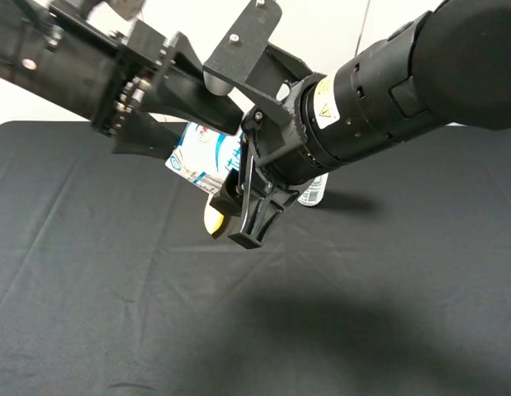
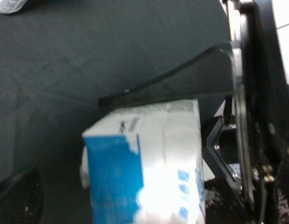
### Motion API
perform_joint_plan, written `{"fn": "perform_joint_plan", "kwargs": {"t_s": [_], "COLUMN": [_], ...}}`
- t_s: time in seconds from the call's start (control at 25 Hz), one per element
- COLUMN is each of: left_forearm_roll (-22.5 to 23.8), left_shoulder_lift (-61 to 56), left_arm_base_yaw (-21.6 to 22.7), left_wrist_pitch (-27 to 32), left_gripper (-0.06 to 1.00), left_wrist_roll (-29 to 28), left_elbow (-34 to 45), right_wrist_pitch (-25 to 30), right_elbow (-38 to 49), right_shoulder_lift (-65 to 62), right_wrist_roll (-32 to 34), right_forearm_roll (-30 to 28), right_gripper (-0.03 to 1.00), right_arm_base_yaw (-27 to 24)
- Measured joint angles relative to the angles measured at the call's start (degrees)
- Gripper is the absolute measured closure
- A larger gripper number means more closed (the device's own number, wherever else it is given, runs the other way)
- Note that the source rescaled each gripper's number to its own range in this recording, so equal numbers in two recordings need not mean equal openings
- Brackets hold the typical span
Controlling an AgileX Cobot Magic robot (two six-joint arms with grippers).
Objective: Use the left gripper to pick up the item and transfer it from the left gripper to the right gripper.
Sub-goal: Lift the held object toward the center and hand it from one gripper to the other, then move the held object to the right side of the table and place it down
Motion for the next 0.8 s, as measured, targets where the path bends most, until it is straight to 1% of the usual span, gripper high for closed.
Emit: {"fn": "perform_joint_plan", "kwargs": {"t_s": [0.28, 0.56, 0.68, 0.8], "left_forearm_roll": [1.52, 6.04, 9.39, 15.01], "left_shoulder_lift": [-5.58, -13.04, -17.09, -22.17], "left_arm_base_yaw": [5.51, 10.54, 12.62, 14.09], "left_wrist_pitch": [4.24, 8.52, 8.89, 9.0], "left_gripper": [-0.05, -0.05, -0.04, -0.04], "left_wrist_roll": [-0.81, -2.31, -4.24, -6.35], "left_elbow": [0.0, -0.07, -0.07, -0.07], "right_wrist_pitch": [0.07, 0.07, 0.07, 0.07], "right_elbow": [0.0, 0.0, 0.0, 0.0], "right_shoulder_lift": [0.0, 0.0, 0.0, 0.0], "right_wrist_roll": [0.0, 0.0, 0.0, 0.0], "right_forearm_roll": [0.0, 0.0, 0.0, 0.0], "right_gripper": [0.94, 0.96, 0.96, 0.96], "right_arm_base_yaw": [0.0, 0.0, 0.0, 0.0]}}
